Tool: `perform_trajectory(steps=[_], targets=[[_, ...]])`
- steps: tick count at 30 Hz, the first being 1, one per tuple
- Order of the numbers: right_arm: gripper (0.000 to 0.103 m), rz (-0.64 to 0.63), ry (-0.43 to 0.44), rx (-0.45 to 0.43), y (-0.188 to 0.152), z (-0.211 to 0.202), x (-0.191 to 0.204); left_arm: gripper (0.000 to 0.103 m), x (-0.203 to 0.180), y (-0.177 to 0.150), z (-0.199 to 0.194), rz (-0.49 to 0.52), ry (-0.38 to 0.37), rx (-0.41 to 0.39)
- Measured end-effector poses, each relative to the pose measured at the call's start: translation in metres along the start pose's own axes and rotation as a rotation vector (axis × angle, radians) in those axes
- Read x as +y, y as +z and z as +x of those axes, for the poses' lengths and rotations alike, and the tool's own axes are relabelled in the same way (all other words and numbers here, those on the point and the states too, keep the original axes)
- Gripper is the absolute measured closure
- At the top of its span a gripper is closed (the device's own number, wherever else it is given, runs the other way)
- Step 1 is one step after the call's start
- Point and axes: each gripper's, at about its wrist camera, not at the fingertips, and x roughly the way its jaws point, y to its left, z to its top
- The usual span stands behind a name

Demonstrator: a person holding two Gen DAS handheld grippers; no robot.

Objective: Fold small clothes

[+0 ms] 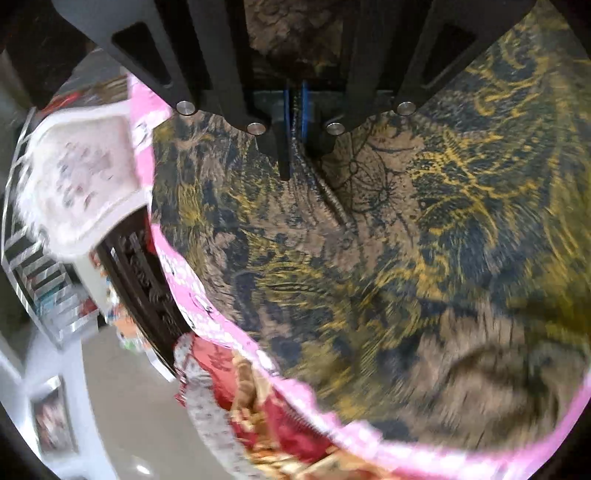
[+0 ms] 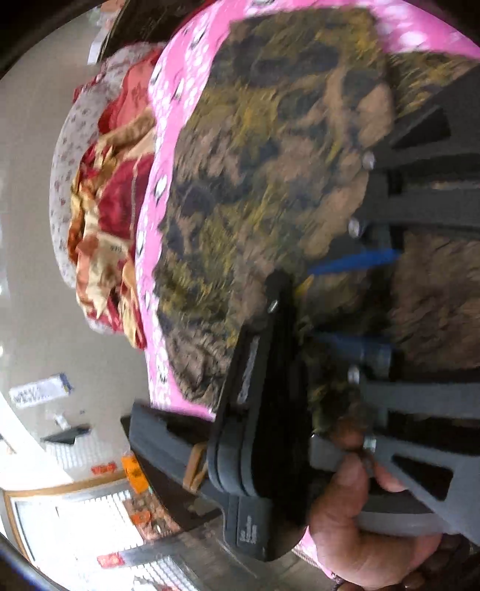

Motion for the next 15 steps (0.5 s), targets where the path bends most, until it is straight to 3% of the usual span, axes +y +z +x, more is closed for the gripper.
perform_trajectory(steps=[1, 6, 8, 10, 15], targets=[[0.054, 0.013, -0.034, 0.011, -0.005, -0.007, -0.004, 0.103, -0.009, -0.003, -0.007, 0.059, 0.024, -0.013], [0.049, 0.095, -0.223, 0.118, -0.042, -0.032, -0.035, 0.103, -0.039, -0.007, -0.053, 0.282, 0.073, -0.084], [0.048, 0.162, -0.242, 0.152, -0.062, -0.033, -0.047, 0.103, -0.042, -0.003, -0.077, 0.357, 0.109, -0.119], [0.042, 0.169, -0.221, 0.108, -0.064, -0.042, -0.048, 0.103, -0.032, 0.005, -0.099, 0.379, 0.152, -0.143], [0.037, 0.132, -0.273, 0.141, -0.065, -0.029, -0.041, 0.103, 0.013, 0.023, -0.130, 0.306, 0.219, -0.159]])
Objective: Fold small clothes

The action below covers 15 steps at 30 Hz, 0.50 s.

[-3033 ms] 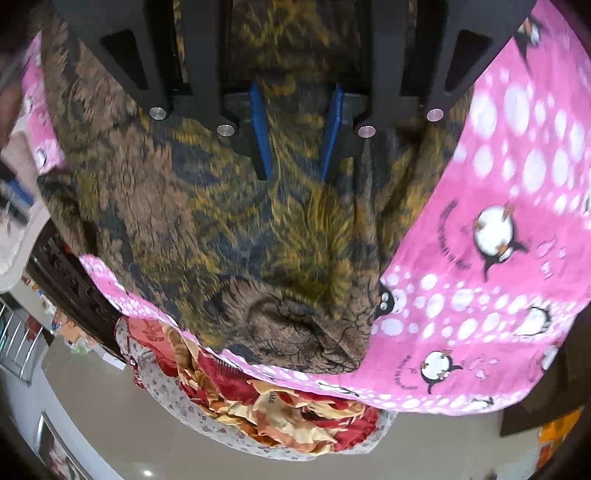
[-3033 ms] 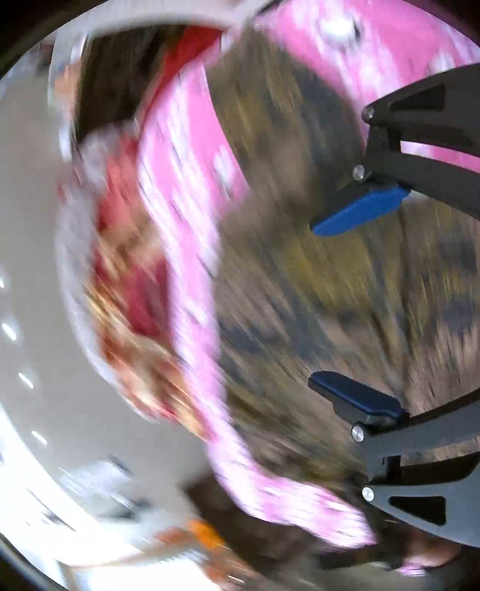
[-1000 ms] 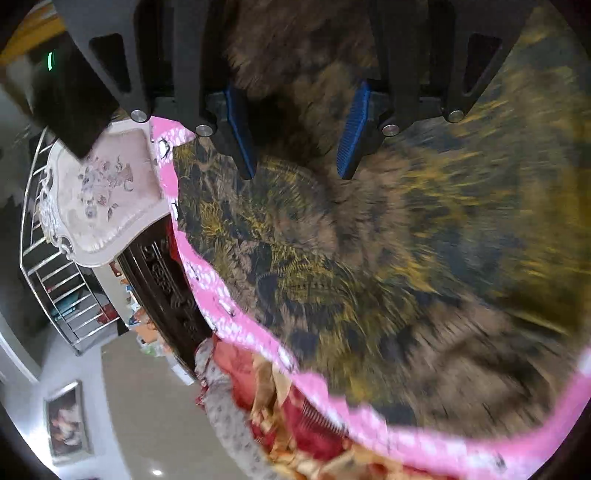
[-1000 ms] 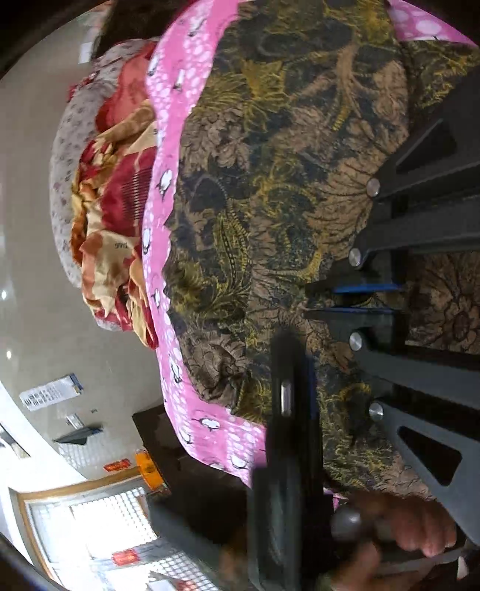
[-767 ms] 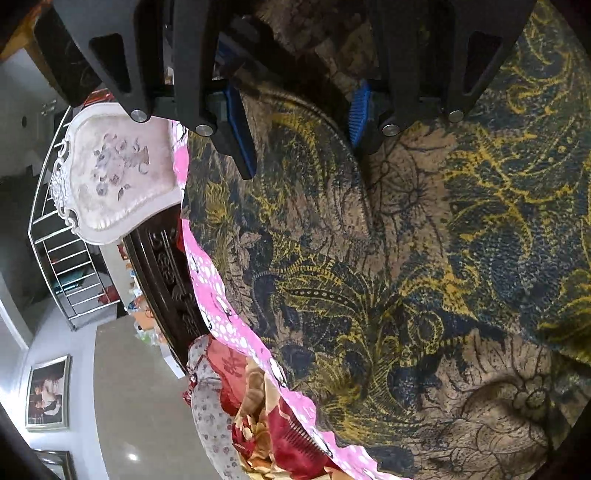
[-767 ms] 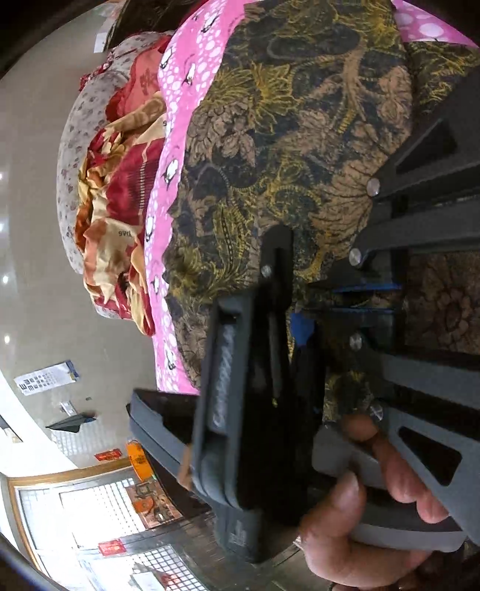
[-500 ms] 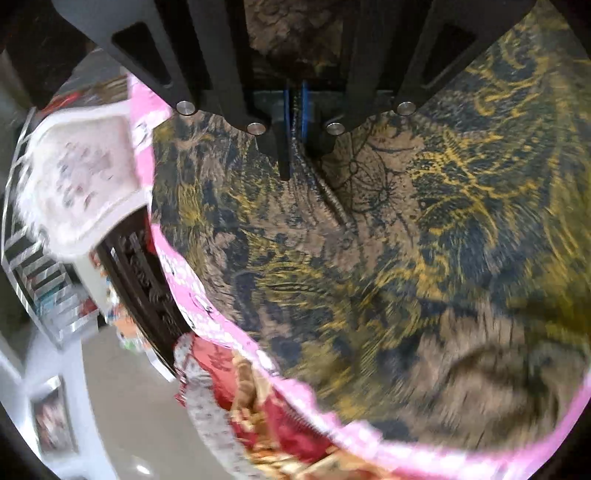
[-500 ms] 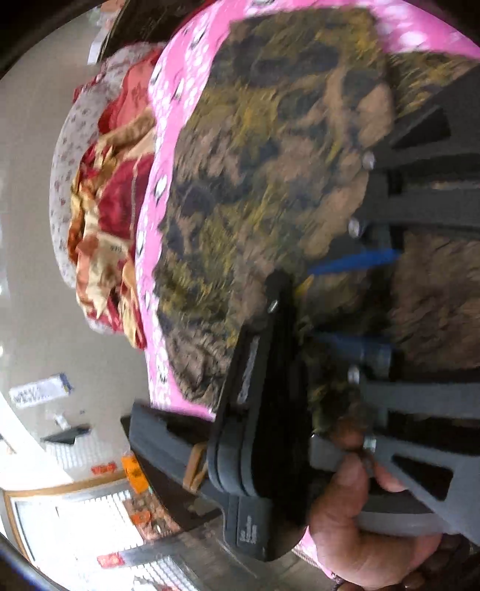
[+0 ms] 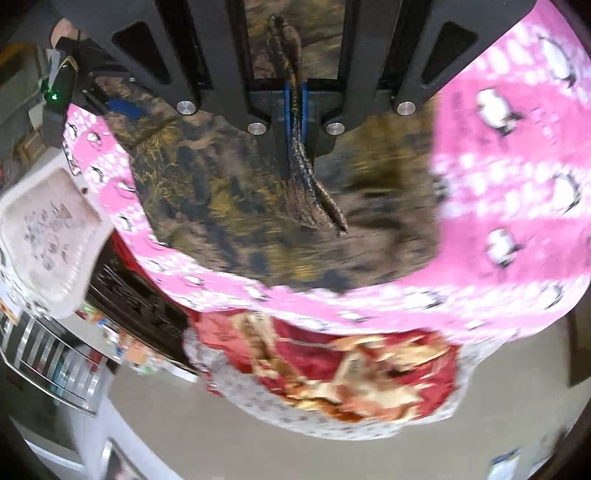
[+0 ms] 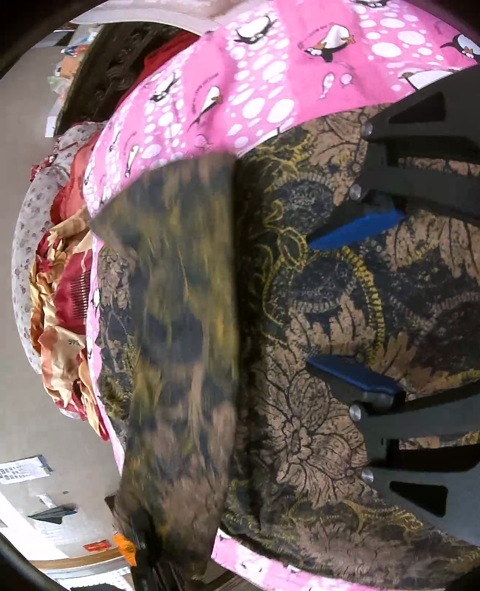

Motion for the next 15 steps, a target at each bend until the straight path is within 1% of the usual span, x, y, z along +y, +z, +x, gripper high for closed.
perform_trajectory(steps=[2, 5, 7, 9, 11, 12, 13, 15], targets=[[0.033, -0.025, -0.017, 0.005, -0.001, 0.001, 0.005, 0.103, 0.026, -0.006, 0.002, -0.048, 0.033, 0.011], [0.025, -0.038, -0.005, 0.019, -0.002, 0.003, 0.006, 0.103, 0.054, -0.021, 0.015, -0.113, 0.072, 0.054], [0.013, -0.052, 0.012, 0.036, 0.001, 0.005, 0.011, 0.103, 0.064, -0.034, 0.027, -0.134, 0.102, 0.095], [0.007, -0.087, 0.005, 0.062, 0.003, 0.009, 0.018, 0.103, 0.068, -0.044, 0.036, -0.145, 0.119, 0.124], [0.005, -0.120, -0.035, 0.079, 0.003, 0.012, 0.026, 0.103, 0.075, -0.051, 0.033, -0.183, 0.108, 0.109], [0.004, -0.121, -0.041, 0.084, 0.004, 0.013, 0.027, 0.103, 0.078, -0.052, 0.027, -0.210, 0.099, 0.099], [0.002, -0.117, -0.040, 0.092, 0.006, 0.014, 0.027, 0.100, 0.081, -0.052, 0.022, -0.223, 0.113, 0.088], [0.001, -0.108, -0.033, 0.095, 0.008, 0.016, 0.025, 0.099, 0.086, -0.049, 0.009, -0.244, 0.149, 0.040]])
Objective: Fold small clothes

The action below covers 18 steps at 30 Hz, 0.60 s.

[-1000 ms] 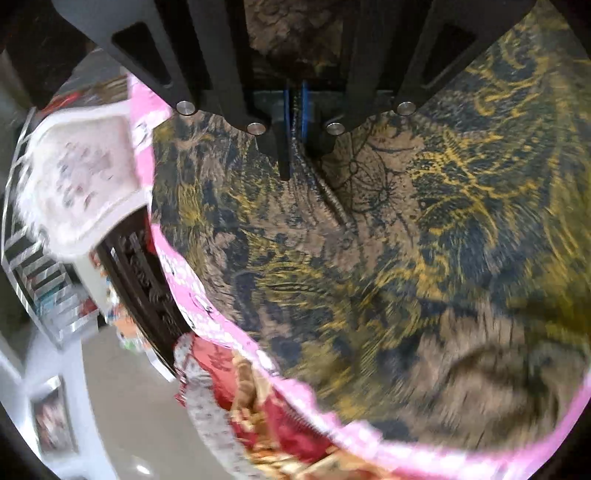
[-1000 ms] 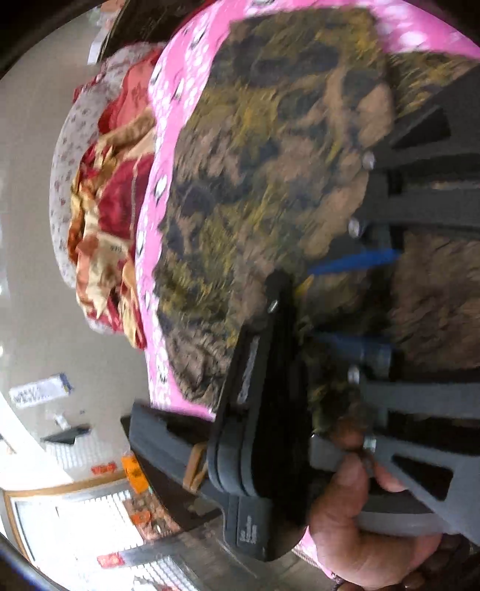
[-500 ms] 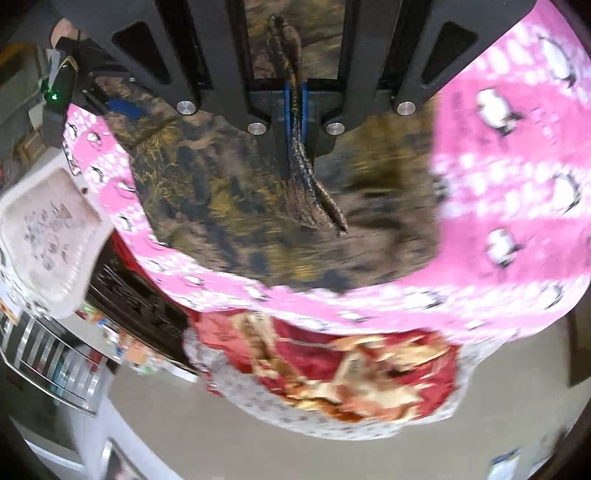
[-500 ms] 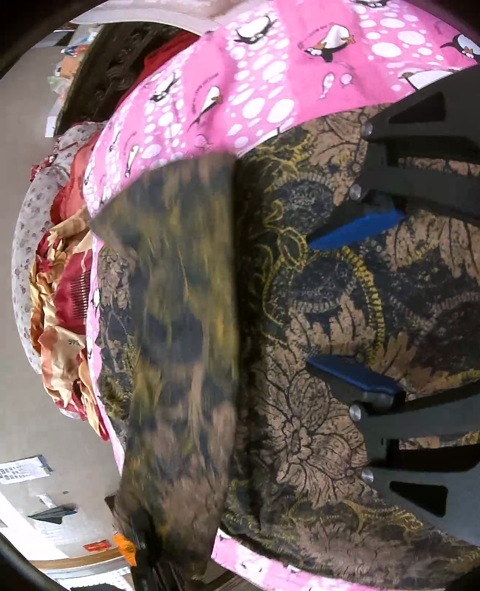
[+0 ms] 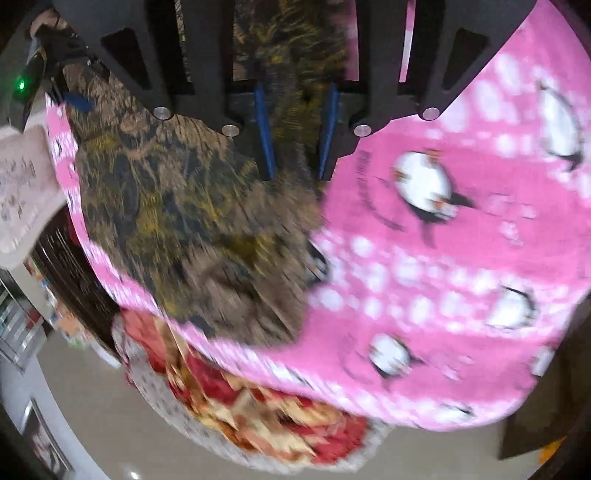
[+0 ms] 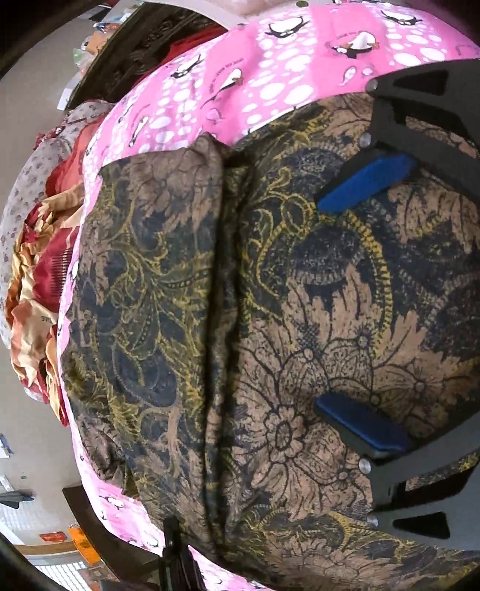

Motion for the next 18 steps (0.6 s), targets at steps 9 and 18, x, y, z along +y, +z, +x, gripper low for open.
perform_trajectory(steps=[9, 18], targets=[[0.060, 0.087, 0.146, -0.213, 0.047, -0.040, -0.031, 0.096, -0.027, 0.013, -0.023, 0.011, 0.014, -0.158], [0.103, 0.224, 0.104, -0.032, 0.071, 0.047, -0.139, 0.094, -0.049, -0.014, 0.042, 0.100, 0.112, -0.065]])
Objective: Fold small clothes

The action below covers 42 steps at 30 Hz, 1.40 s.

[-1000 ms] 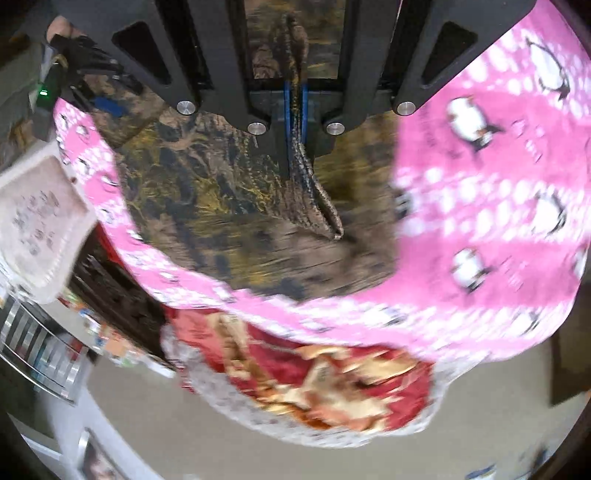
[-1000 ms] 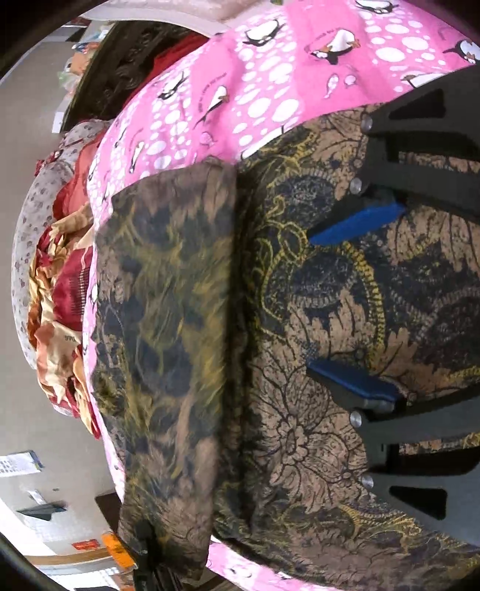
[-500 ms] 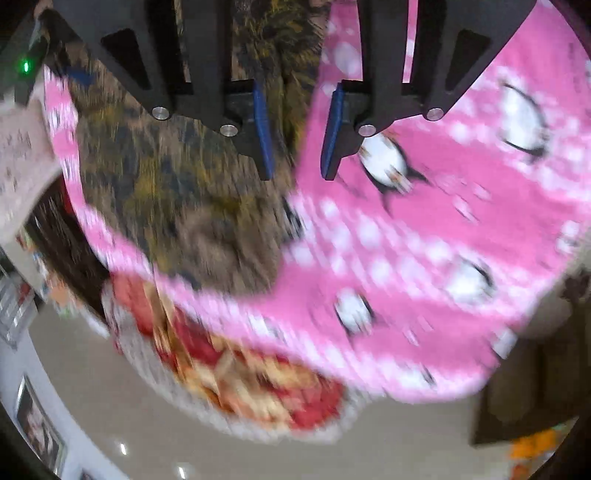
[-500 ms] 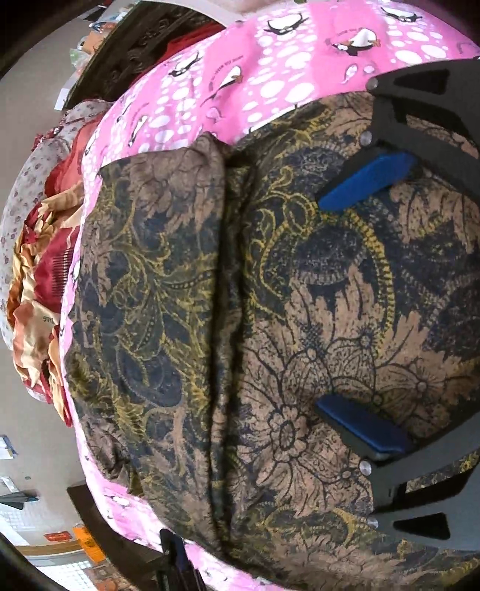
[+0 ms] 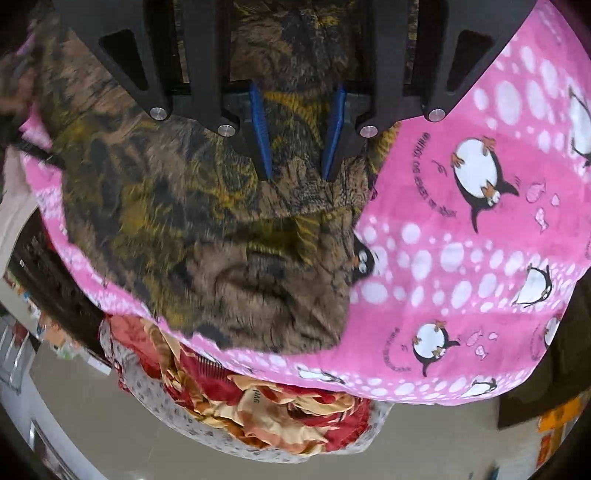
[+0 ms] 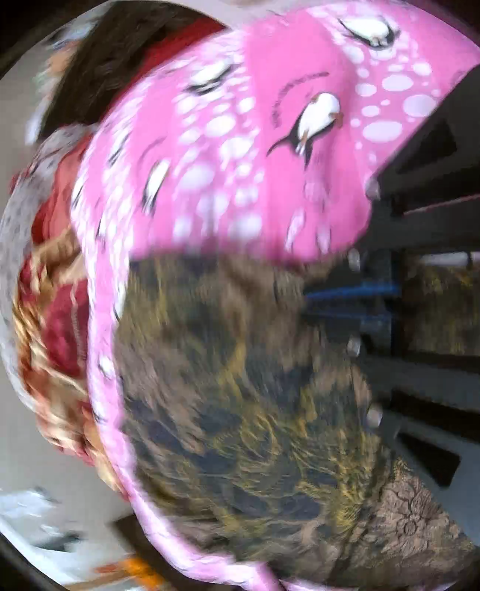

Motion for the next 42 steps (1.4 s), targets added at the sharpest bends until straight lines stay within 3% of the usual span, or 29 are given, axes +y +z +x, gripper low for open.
perform_trajectory(steps=[2, 4, 6, 9, 11, 12, 13, 21, 23, 27, 30, 33, 38, 42], targets=[[0.103, -0.010, 0.014, 0.013, 0.002, -0.002, -0.002, 0.092, -0.004, -0.004, 0.002, 0.019, 0.008, -0.017], [0.103, -0.058, -0.039, 0.006, 0.009, -0.007, 0.010, 0.091, -0.004, -0.003, 0.004, 0.018, 0.017, -0.015], [0.103, -0.051, -0.036, -0.080, 0.025, -0.020, 0.017, 0.091, -0.004, -0.003, 0.005, 0.014, 0.015, -0.013], [0.099, -0.013, 0.059, -0.185, 0.057, -0.023, 0.031, 0.091, -0.001, -0.003, 0.004, -0.003, 0.000, -0.013], [0.089, -0.027, 0.032, -0.148, 0.070, 0.000, 0.039, 0.091, 0.003, -0.002, 0.005, -0.023, -0.020, -0.014], [0.085, -0.034, -0.034, -0.050, 0.072, 0.029, 0.039, 0.091, 0.004, -0.002, 0.005, -0.030, -0.029, -0.015], [0.085, -0.042, -0.060, -0.004, 0.068, 0.043, 0.033, 0.091, 0.005, -0.002, 0.005, -0.036, -0.036, -0.015], [0.084, 0.005, 0.012, -0.053, 0.059, 0.049, 0.023, 0.091, 0.004, -0.002, 0.007, -0.039, -0.031, -0.016], [0.082, 0.022, 0.018, -0.074, 0.057, 0.039, 0.020, 0.091, 0.005, -0.002, 0.007, -0.043, -0.034, -0.017], [0.078, 0.003, 0.013, -0.207, 0.042, -0.013, 0.049, 0.091, 0.005, -0.001, 0.007, -0.045, -0.037, -0.016], [0.078, -0.055, -0.039, -0.127, 0.014, -0.026, 0.077, 0.091, 0.008, -0.001, 0.007, -0.057, -0.052, -0.017], [0.077, -0.079, -0.048, -0.023, -0.014, 0.000, 0.080, 0.091, 0.007, -0.002, 0.006, -0.054, -0.048, -0.018], [0.077, -0.062, -0.022, -0.062, -0.027, 0.005, 0.071, 0.091, 0.006, -0.002, 0.006, -0.047, -0.036, -0.016], [0.077, -0.020, -0.060, -0.077, -0.024, -0.016, 0.077, 0.091, 0.004, -0.001, 0.007, -0.035, -0.019, -0.013]])
